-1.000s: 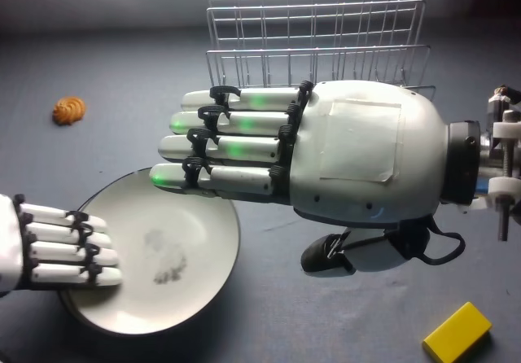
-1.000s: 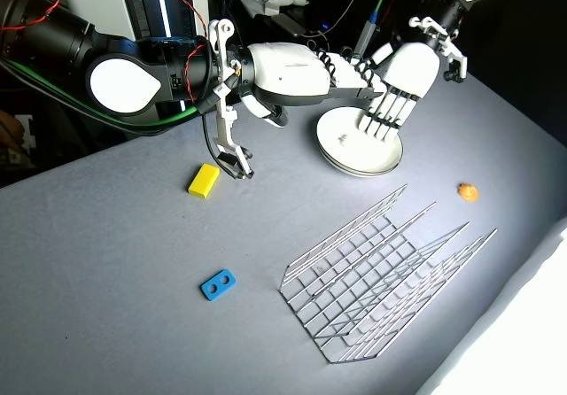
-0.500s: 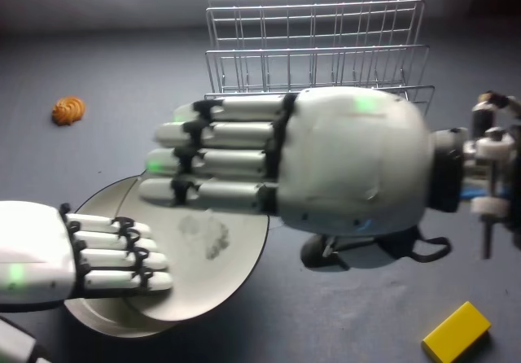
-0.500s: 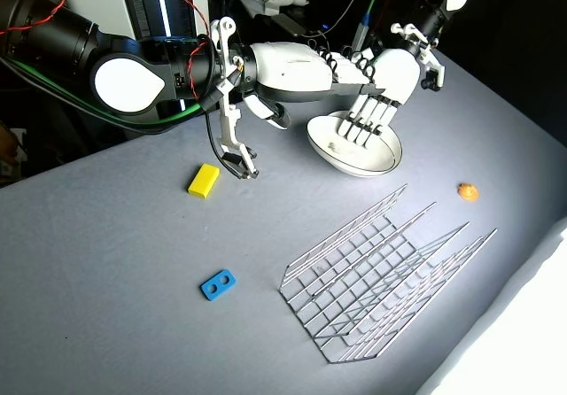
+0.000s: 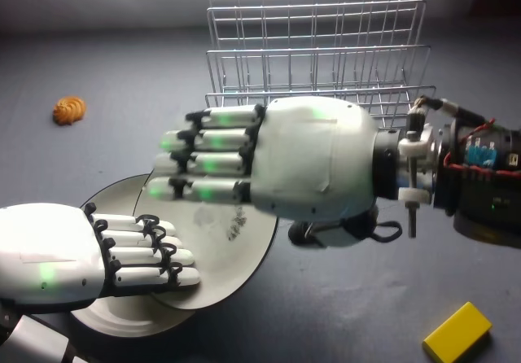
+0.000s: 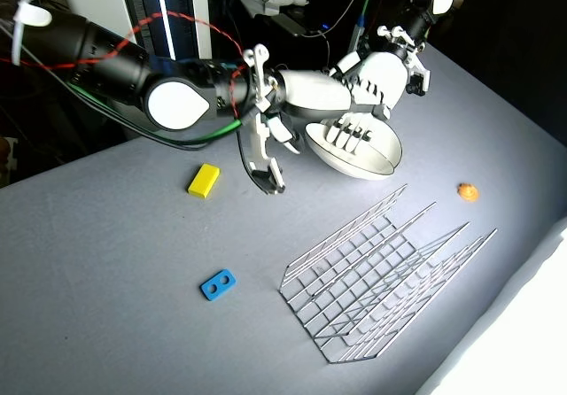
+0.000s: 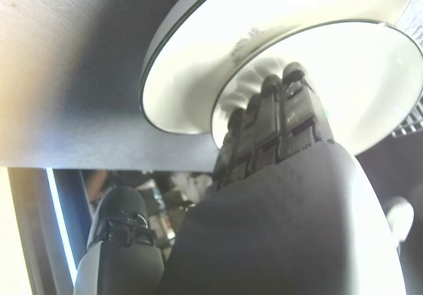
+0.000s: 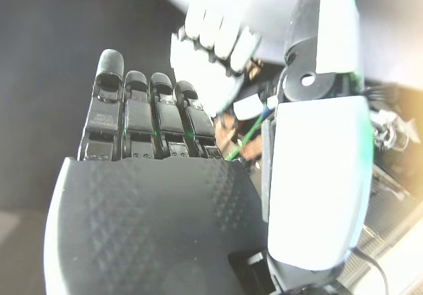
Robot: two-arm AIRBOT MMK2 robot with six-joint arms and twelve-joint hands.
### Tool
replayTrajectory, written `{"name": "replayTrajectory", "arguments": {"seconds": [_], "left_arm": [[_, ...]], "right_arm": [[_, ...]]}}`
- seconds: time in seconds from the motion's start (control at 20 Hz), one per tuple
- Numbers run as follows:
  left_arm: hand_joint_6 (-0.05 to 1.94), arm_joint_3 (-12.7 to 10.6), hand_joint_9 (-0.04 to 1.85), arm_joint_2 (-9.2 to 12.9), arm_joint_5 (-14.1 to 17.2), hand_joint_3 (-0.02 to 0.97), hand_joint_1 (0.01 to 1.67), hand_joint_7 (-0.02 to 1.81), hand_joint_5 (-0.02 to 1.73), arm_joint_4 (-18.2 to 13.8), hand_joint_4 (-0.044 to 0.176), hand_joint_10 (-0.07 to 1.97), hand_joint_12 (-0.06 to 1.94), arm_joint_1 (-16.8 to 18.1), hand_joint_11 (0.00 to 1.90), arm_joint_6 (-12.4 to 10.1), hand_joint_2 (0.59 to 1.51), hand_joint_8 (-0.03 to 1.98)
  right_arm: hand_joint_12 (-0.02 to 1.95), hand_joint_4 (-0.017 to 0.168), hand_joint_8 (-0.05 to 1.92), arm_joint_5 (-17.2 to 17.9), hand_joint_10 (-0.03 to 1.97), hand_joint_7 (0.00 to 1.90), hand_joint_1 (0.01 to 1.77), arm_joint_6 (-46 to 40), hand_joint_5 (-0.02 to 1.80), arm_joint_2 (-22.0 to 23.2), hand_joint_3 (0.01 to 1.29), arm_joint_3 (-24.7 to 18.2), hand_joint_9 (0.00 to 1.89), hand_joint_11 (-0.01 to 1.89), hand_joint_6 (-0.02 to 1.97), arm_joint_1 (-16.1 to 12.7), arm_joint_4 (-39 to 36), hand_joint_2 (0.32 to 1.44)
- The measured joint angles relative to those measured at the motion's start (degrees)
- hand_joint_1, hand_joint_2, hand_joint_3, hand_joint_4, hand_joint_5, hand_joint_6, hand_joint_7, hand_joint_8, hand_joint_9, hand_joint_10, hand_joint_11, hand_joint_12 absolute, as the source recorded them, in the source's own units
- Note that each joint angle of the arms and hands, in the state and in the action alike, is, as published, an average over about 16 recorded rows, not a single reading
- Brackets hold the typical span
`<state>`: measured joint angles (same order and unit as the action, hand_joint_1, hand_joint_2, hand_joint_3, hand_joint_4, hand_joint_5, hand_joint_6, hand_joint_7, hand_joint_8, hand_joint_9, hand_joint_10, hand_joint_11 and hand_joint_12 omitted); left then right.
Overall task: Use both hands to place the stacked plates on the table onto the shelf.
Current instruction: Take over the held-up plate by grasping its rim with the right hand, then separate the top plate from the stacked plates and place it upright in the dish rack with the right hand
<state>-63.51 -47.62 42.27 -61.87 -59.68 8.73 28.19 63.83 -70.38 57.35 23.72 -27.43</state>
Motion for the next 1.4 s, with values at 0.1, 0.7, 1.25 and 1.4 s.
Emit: {"name": "replayTrajectory", "arguments": {"seconds": [0.1,0.7,1.25,1.4], "left_arm": [[-0.01,0.3,0.02,0.0,-0.3,0.019,0.02,-0.01,0.01,0.2,-0.002,0.01,0.02,0.2,0.02,0.0,1.132,-0.02],[-0.01,0.3,0.01,0.0,-0.5,0.019,0.02,-0.01,0.01,0.4,-0.003,0.01,0.02,0.2,0.02,0.0,1.139,-0.02],[0.0,-0.8,0.01,1.2,0.6,0.02,0.02,0.0,0.01,-0.1,-0.001,0.01,0.02,1.0,0.02,0.0,1.147,-0.01],[0.01,-1.5,0.02,2.1,1.2,0.02,0.02,0.01,0.01,-0.3,-0.001,0.01,0.02,1.6,0.01,0.0,1.15,0.0]], "right_arm": [[0.65,-0.003,0.02,-0.9,0.03,0.16,1.05,0.9,0.14,-1.4,0.01,1.6,0.13,0.02,0.02,0.0,0.5,0.91],[1.34,-0.005,0.11,0.4,0.2,0.82,1.07,4.0,0.76,-8.2,0.02,9.5,0.79,0.36,0.14,1.1,1.0,0.98],[1.4,-0.004,0.53,4.9,0.46,0.94,1.11,5.5,0.88,-11.6,0.02,12.3,1.0,0.61,0.38,2.8,1.0,0.96],[1.41,-0.001,0.66,5.4,0.55,0.95,1.11,5.6,0.88,-12.1,0.02,12.3,0.99,0.61,0.42,3.0,1.1,0.96]]}}
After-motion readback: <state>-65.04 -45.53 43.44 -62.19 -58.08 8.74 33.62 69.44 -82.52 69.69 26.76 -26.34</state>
